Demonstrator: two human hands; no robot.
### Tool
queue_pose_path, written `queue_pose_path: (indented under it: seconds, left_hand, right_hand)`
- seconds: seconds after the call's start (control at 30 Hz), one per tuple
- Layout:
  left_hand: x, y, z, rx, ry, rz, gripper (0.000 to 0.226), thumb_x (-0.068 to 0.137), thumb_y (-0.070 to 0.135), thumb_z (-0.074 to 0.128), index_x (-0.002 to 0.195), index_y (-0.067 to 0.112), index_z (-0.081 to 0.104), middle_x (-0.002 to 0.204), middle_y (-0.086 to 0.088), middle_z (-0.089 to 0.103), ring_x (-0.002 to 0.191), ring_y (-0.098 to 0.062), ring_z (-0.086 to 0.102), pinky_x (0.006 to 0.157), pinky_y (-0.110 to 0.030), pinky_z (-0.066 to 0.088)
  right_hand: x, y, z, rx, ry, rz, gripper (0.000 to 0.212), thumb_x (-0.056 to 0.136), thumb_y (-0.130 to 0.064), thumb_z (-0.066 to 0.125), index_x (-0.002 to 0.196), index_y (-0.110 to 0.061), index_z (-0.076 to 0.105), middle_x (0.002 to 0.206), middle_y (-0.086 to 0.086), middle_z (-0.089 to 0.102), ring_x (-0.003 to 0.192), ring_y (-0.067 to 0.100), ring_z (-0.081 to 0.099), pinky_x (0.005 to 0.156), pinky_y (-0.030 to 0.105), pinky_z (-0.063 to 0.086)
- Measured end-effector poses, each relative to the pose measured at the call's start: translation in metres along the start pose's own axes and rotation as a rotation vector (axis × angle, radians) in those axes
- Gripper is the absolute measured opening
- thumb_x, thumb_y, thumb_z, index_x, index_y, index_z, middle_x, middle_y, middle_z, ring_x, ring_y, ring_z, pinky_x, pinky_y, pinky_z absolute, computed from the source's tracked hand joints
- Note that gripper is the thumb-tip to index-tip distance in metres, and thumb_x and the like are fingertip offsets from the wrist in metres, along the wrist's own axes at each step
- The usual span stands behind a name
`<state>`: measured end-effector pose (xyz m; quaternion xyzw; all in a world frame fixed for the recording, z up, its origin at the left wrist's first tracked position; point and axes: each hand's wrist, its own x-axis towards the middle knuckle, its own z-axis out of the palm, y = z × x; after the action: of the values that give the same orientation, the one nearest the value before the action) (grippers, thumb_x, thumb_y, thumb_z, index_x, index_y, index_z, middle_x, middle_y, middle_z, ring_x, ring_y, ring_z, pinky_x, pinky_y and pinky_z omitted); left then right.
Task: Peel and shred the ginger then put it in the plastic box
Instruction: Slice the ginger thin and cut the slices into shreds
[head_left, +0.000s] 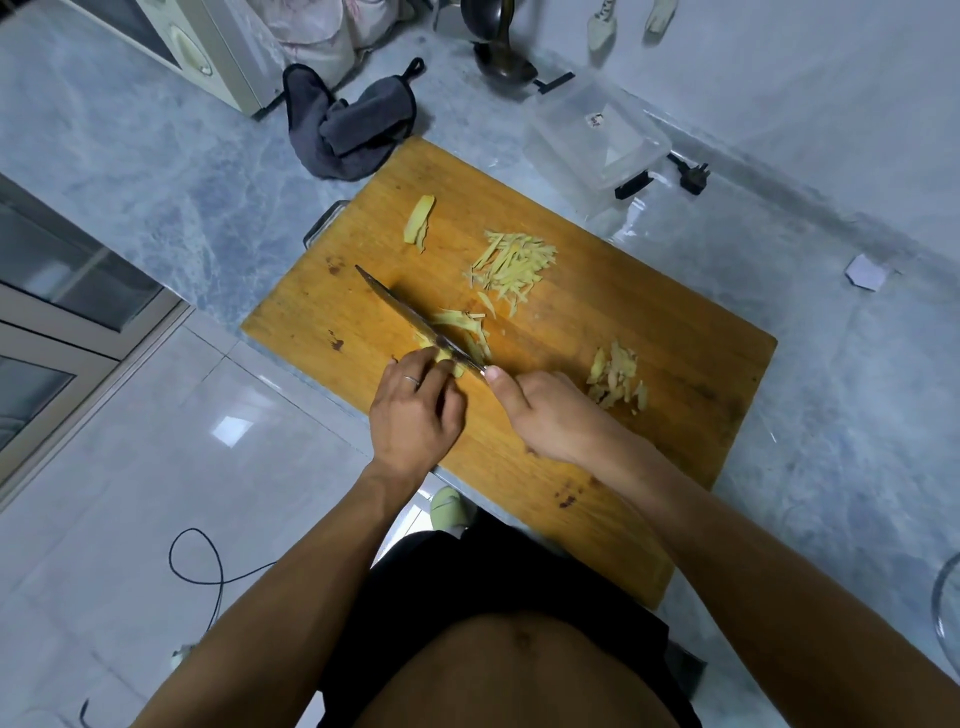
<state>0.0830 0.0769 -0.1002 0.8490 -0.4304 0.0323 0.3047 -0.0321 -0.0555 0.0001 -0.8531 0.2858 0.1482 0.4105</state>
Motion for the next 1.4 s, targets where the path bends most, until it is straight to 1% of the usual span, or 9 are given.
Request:
queue_pose_path:
  seconds: [0.3, 0.37, 0.5, 0.6, 0.73, 0.83, 0.97, 1.1, 1.4]
  left_hand:
    - [0.001, -0.002, -0.006, 0.055, -0.05, 0.079, 0.033, 0.086, 0.016, 0.065, 0.117, 0.005, 0.067, 0.121, -0.014, 0.064, 0.11, -0.03, 0.056, 0.093, -0.046, 0.049]
    - [0.001, -0.001, -0.008, 0.063, -0.06, 0.082, 0.034, 0.085, 0.017, 0.065, 0.117, 0.005, 0.066, 0.122, -0.013, 0.064, 0.111, -0.03, 0.056, 0.094, -0.044, 0.048]
    - [0.003, -0.003, -0.008, 0.092, -0.091, 0.071, 0.037, 0.085, 0.021, 0.063, 0.119, 0.007, 0.065, 0.125, -0.01, 0.063, 0.112, -0.029, 0.056, 0.095, -0.044, 0.046]
    - [0.005, -0.006, -0.01, 0.124, -0.12, 0.094, 0.039, 0.087, 0.026, 0.062, 0.122, 0.01, 0.065, 0.127, -0.008, 0.063, 0.113, -0.028, 0.056, 0.094, -0.042, 0.044]
    - [0.006, -0.008, -0.012, 0.172, -0.16, 0.11, 0.042, 0.088, 0.031, 0.058, 0.126, 0.014, 0.064, 0.13, -0.006, 0.062, 0.114, -0.026, 0.055, 0.093, -0.041, 0.041]
    - [0.01, -0.007, -0.011, 0.2, -0.182, 0.091, 0.042, 0.087, 0.034, 0.056, 0.123, 0.015, 0.064, 0.131, -0.005, 0.061, 0.111, -0.026, 0.054, 0.091, -0.04, 0.04]
    - [0.012, -0.009, -0.01, 0.211, -0.171, 0.108, 0.042, 0.087, 0.035, 0.056, 0.122, 0.013, 0.065, 0.13, -0.005, 0.062, 0.108, -0.026, 0.055, 0.089, -0.04, 0.04]
    - [0.01, -0.007, -0.009, 0.187, -0.119, 0.113, 0.039, 0.088, 0.032, 0.056, 0.12, 0.014, 0.066, 0.128, -0.004, 0.064, 0.107, -0.026, 0.056, 0.088, -0.039, 0.04]
    - [0.008, -0.005, -0.002, 0.141, -0.022, 0.084, 0.033, 0.085, 0.026, 0.06, 0.113, 0.012, 0.069, 0.122, -0.005, 0.067, 0.107, -0.027, 0.056, 0.088, -0.04, 0.042]
  right_hand:
    - [-0.003, 0.001, -0.007, -0.058, -0.001, -0.02, 0.073, 0.105, -0.054, 0.017, 0.062, -0.011, 0.056, 0.061, 0.005, 0.057, 0.068, 0.018, 0.056, 0.075, 0.033, 0.043]
    - [-0.002, 0.002, -0.009, -0.055, 0.0, -0.004, 0.075, 0.104, -0.057, 0.018, 0.064, -0.008, 0.059, 0.061, 0.007, 0.061, 0.064, 0.017, 0.062, 0.065, 0.029, 0.043]
    - [-0.005, 0.001, -0.014, 0.07, -0.031, 0.091, 0.072, 0.101, -0.064, 0.025, 0.065, -0.01, 0.055, 0.059, 0.006, 0.06, 0.042, 0.012, 0.049, 0.051, 0.025, 0.039]
    - [-0.004, 0.002, -0.02, 0.129, -0.059, 0.176, 0.071, 0.099, -0.068, 0.025, 0.071, -0.011, 0.058, 0.061, 0.003, 0.061, 0.048, 0.017, 0.052, 0.054, 0.027, 0.043]
    - [-0.004, 0.001, -0.019, 0.041, 0.029, 0.092, 0.07, 0.101, -0.064, 0.022, 0.056, -0.017, 0.048, 0.062, 0.003, 0.055, 0.061, 0.018, 0.055, 0.066, 0.033, 0.043]
    - [-0.004, 0.003, -0.018, -0.001, 0.049, 0.05, 0.071, 0.103, -0.06, 0.02, 0.054, -0.014, 0.045, 0.058, 0.004, 0.052, 0.057, 0.019, 0.053, 0.062, 0.033, 0.04]
    - [-0.001, 0.011, -0.015, -0.088, 0.063, -0.006, 0.083, 0.101, -0.062, 0.017, 0.067, -0.001, 0.061, 0.063, 0.011, 0.061, 0.061, 0.022, 0.06, 0.067, 0.037, 0.05]
    - [-0.002, 0.015, -0.015, -0.101, 0.055, -0.051, 0.077, 0.102, -0.059, 0.018, 0.061, -0.005, 0.053, 0.056, 0.006, 0.053, 0.052, 0.019, 0.053, 0.058, 0.033, 0.042]
    - [-0.002, 0.008, -0.015, -0.143, 0.044, -0.053, 0.073, 0.103, -0.057, 0.019, 0.056, -0.012, 0.051, 0.053, 0.002, 0.053, 0.054, 0.016, 0.055, 0.061, 0.032, 0.042]
